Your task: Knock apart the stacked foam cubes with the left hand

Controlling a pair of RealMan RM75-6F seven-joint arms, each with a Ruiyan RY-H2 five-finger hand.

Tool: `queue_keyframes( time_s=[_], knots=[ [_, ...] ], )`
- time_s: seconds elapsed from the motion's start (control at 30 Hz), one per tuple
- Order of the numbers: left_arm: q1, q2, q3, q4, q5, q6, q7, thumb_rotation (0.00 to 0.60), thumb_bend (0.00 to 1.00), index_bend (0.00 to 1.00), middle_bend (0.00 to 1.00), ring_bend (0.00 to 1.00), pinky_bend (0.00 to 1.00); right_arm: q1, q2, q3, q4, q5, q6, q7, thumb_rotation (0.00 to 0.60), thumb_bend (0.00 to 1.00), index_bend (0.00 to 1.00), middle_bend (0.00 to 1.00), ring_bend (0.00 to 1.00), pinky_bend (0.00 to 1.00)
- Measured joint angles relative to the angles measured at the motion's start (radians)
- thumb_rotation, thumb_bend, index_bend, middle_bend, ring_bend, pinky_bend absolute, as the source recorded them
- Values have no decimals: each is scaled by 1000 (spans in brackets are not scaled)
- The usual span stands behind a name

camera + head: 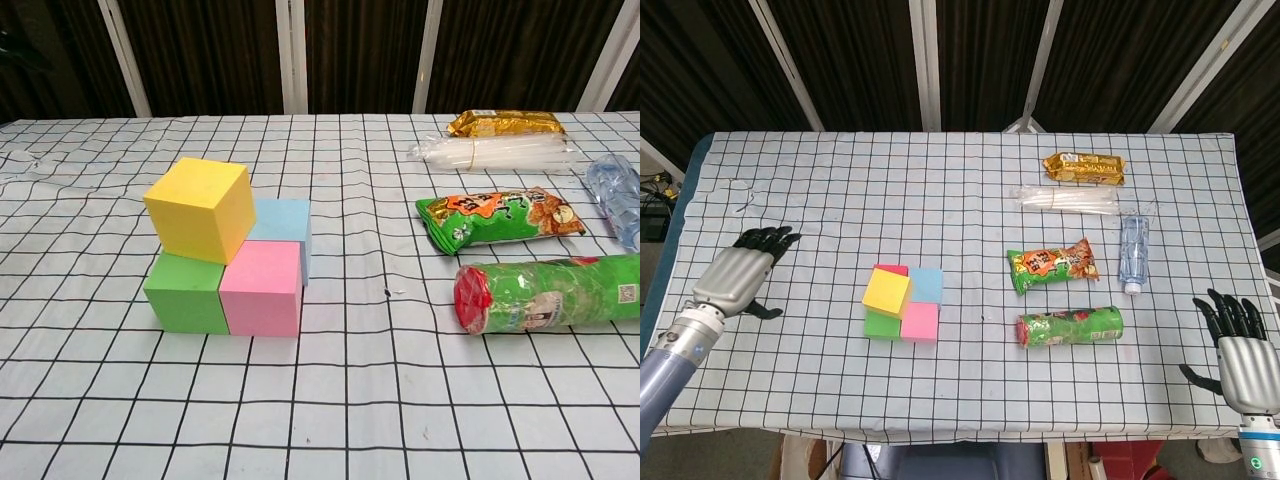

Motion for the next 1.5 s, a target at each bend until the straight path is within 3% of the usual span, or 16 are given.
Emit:
queue_keyframes(
  time_s=[0.33,0.6,0.77,0.93,1.1,1.37,1.5],
  knots=[
    [-182,-136,51,-14,-192,12,168,600,0,0,0,0,0,-3,6,2,2,2,8,14,600,59,171,91,89,0],
    [-267,-272,79,25,-258,81,236,600,0,0,0,0,1,-5,12,7,6,12,9,32,600,59,171,91,89,0],
    [-300,-352,89,54,-259,140,266,600,0,6,26,2,39,-7,13,8,9,12,12,40,600,60,171,91,88,0],
    [-335,-421,101,85,-251,184,309,600,54,76,142,75,107,-7,14,12,11,13,15,46,600,59,171,91,89,0],
    [-360,-464,110,107,-228,205,334,600,91,122,210,120,114,-9,15,12,12,15,17,50,600,59,171,91,88,0],
    [-372,-488,125,132,-178,203,335,600,184,315,385,246,215,-9,18,13,10,16,16,56,600,59,171,91,89,0],
    [-358,-473,140,145,-135,230,328,600,205,320,396,274,230,-10,22,11,9,16,14,64,600,58,171,92,99,0]
  ],
)
